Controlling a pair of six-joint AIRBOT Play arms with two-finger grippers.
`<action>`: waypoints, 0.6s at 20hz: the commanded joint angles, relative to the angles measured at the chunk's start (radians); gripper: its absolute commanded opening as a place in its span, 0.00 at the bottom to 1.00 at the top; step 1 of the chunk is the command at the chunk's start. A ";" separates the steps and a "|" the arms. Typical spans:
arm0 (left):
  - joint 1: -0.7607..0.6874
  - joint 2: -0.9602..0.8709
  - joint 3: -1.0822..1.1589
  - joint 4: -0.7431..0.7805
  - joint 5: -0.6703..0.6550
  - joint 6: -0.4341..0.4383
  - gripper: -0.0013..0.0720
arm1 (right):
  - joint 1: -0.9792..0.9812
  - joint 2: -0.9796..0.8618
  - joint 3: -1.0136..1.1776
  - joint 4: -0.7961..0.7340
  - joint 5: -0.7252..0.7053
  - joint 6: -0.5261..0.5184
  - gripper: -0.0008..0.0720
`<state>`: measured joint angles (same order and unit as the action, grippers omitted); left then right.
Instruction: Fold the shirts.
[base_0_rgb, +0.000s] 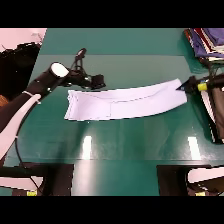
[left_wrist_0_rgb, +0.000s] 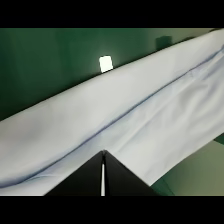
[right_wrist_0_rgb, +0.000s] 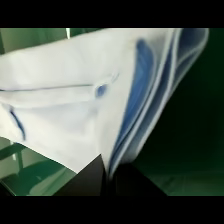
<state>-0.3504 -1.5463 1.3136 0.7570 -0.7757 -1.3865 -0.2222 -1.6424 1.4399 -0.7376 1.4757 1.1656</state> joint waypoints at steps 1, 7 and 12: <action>-0.093 -0.110 0.096 -0.002 0.026 -0.010 0.05 | 0.049 0.103 0.072 0.118 0.011 0.023 0.03; -0.219 -0.327 0.275 -0.001 -0.048 -0.028 0.05 | 0.247 0.160 0.232 0.117 0.003 0.092 0.03; -0.240 -0.377 0.282 0.048 -0.092 -0.032 0.05 | 0.391 0.159 0.319 0.116 -0.033 0.110 0.03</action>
<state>-0.5770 -1.8889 1.5795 0.7692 -0.8356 -1.4124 0.0917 -1.4872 1.7092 -0.6254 1.4651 1.2572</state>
